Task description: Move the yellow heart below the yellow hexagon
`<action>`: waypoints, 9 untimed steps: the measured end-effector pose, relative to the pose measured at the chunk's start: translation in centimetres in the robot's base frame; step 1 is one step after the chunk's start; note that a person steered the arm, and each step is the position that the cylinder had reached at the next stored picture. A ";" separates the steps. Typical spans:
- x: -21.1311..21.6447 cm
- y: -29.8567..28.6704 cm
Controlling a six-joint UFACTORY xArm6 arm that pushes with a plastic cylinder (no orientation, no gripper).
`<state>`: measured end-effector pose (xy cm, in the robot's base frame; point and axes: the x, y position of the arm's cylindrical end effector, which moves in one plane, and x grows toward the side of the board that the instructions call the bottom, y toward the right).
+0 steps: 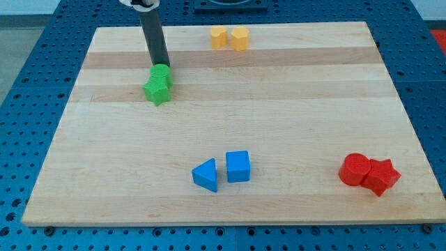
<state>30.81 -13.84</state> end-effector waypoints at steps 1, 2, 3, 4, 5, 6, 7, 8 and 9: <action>-4.0 0.4; -8.1 1.3; -10.0 3.9; -10.6 7.8; -10.6 10.8; -8.8 11.0; -5.4 11.0; -3.0 11.5; -1.8 14.5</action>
<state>29.00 0.66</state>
